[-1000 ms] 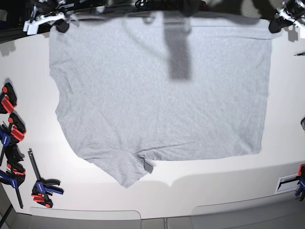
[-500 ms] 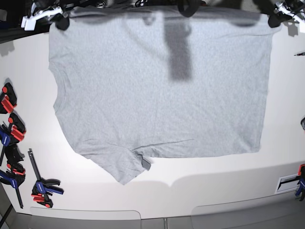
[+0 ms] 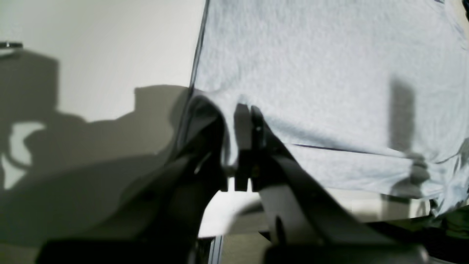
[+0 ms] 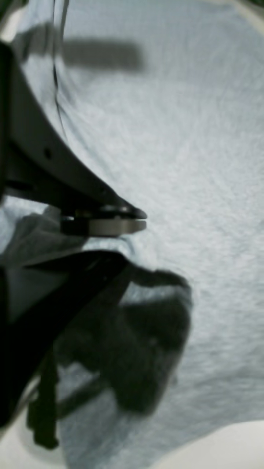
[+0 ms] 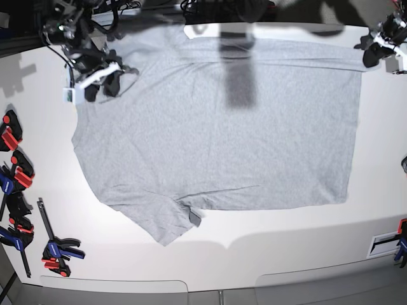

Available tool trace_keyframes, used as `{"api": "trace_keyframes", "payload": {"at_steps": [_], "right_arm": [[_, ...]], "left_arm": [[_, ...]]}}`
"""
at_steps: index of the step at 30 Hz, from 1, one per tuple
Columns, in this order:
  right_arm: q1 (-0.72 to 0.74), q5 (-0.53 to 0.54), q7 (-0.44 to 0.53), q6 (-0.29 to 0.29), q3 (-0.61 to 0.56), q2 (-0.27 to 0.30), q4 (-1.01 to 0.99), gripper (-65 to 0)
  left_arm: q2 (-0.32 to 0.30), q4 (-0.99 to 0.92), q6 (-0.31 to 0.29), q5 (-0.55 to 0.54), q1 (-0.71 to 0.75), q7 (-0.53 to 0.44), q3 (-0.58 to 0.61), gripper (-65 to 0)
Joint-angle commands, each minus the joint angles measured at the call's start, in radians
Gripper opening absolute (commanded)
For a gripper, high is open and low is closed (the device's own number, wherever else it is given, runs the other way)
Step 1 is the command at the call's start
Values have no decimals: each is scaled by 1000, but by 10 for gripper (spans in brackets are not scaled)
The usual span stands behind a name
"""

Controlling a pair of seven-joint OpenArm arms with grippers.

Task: Fold the T-shirt properly
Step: 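Fold the collar edge over onto the shirt body with both grippers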

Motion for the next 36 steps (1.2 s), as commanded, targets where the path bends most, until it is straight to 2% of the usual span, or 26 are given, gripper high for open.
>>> {"api": "trace_keyframes", "payload": {"at_steps": [1,3,6,8,10,12,30,36], "right_arm": [[14,-16,32,-14,-16,7,17,-650],[31,-86,47,-54,-47,7,17,-650],[41,-162,80,-116,-63,7,15,-650],[41,-197,104,-154,-62,7,15,-650],[41,-235,111,-191,-62,7,15,-650],[40,-248,114,-210,-61,7,14,-650],[43,-249,136,-213,-61,6,13,-650],[44,-251,137,-213,-61,2,13,-650]], "left_arm": [[-20,13,2,-16,1,-33,-10,-650],[-20,13,33,5,-2,-47,-10,-650],[-20,13,43,60,-2,-79,-10,-650],[-20,13,47,91,-3,-107,-10,-650],[-20,13,91,105,-13,-126,-10,-650],[-20,13,99,106,-30,-125,-10,-650],[-37,13,98,106,-130,-108,-8,-650],[-53,13,99,186,-158,-122,99,-650]]}}
